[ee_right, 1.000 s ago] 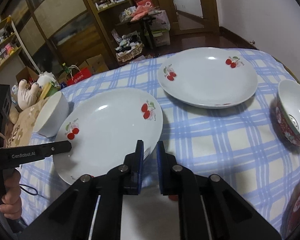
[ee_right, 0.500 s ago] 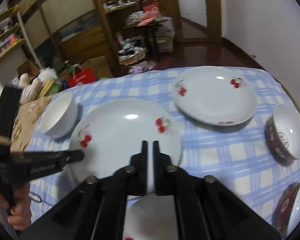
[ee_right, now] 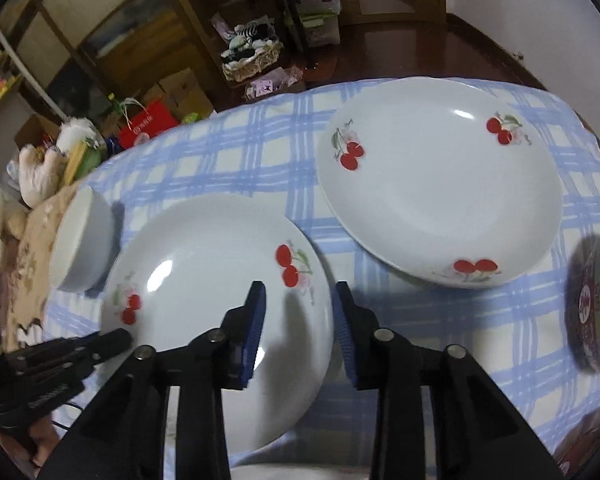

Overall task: Organize plates and bowls
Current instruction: 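Lift the second plate with the left tool toward the right tool's plate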

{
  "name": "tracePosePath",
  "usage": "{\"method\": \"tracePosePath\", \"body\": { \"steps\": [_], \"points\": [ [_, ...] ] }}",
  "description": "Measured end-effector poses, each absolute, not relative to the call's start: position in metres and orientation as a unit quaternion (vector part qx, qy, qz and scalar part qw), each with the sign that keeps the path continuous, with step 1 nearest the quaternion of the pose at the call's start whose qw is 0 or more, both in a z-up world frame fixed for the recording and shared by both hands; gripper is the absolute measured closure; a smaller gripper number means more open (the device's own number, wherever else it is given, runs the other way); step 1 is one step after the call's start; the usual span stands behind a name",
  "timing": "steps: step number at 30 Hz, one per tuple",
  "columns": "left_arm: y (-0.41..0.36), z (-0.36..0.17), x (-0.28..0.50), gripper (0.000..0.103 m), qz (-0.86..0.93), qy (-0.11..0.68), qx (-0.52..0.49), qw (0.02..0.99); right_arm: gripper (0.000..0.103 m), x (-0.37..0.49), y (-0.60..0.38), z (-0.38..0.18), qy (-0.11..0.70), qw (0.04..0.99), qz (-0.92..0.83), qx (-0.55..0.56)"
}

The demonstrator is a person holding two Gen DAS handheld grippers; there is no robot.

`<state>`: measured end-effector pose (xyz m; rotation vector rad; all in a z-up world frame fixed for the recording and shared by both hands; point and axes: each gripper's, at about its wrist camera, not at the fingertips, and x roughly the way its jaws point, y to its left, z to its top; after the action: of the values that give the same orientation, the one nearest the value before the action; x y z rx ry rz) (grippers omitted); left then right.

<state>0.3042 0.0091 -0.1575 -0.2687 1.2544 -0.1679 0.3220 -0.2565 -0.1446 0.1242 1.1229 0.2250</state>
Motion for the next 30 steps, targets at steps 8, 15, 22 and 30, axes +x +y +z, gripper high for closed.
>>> {"method": "tracePosePath", "body": {
  "steps": [8,15,22,30],
  "points": [
    [0.019,-0.15,0.303,0.091,-0.081,0.577,-0.157,0.798,0.098,0.314,-0.274,-0.151,0.539,0.831,0.108,0.08],
    [0.021,-0.149,0.302,0.091,-0.082,0.576,-0.153,0.799,0.098,0.307,-0.274,-0.155,0.539,0.83,0.11,0.085],
    [0.021,-0.156,0.304,0.091,-0.076,0.584,-0.154,0.793,0.094,0.311,-0.277,-0.162,0.56,0.81,0.128,0.12],
    [0.025,-0.146,0.302,0.091,-0.08,0.575,-0.168,0.797,0.096,0.302,-0.281,-0.151,0.54,0.819,0.131,0.141]
  ]
}}
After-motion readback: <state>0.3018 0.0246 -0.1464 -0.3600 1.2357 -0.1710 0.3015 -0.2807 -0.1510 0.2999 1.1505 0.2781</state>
